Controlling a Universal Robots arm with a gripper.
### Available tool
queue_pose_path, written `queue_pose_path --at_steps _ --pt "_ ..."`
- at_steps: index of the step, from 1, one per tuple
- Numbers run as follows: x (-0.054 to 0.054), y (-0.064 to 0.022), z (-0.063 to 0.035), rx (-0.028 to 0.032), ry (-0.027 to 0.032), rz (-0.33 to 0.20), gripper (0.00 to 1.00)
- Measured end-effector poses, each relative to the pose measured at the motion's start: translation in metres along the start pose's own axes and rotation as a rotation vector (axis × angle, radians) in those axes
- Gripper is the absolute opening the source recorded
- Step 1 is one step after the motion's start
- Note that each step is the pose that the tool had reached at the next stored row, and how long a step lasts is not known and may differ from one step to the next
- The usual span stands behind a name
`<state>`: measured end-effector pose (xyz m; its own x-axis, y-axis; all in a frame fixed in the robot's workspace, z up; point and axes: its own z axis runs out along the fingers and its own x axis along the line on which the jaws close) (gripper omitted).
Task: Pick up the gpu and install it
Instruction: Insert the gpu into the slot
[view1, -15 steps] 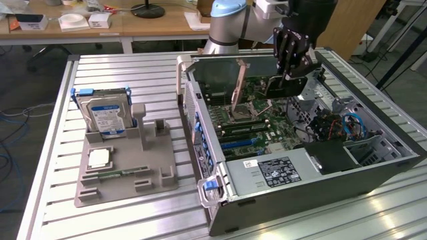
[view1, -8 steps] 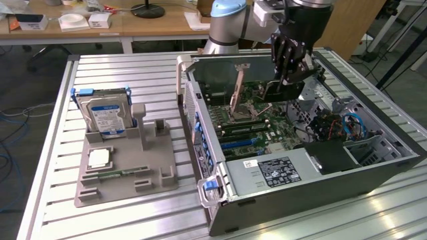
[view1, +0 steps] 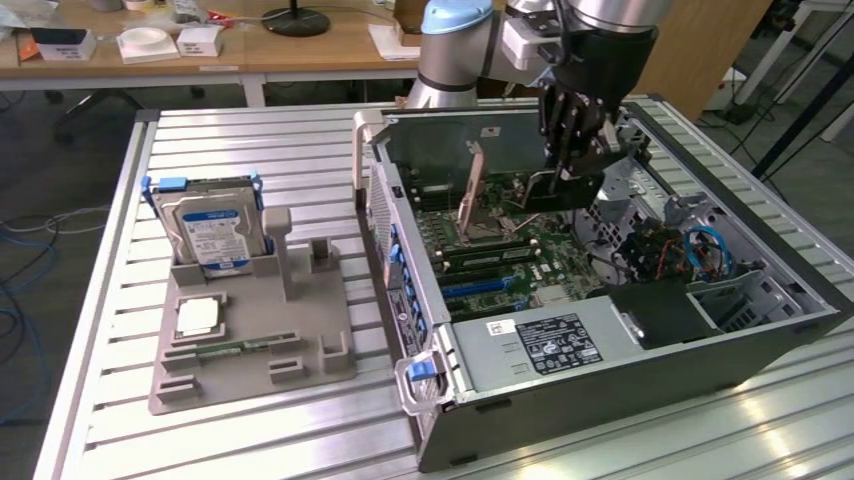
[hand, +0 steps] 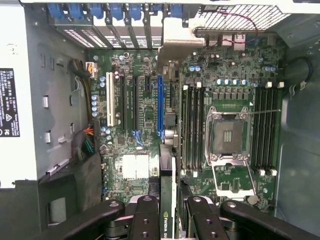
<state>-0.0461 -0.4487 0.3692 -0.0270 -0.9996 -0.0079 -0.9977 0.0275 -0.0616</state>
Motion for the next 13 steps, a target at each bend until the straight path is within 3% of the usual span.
queue_pose_path --at_steps 13 --pt "0.0 0.0012 0.0141 0.0001 0.0 0.0 0.26"
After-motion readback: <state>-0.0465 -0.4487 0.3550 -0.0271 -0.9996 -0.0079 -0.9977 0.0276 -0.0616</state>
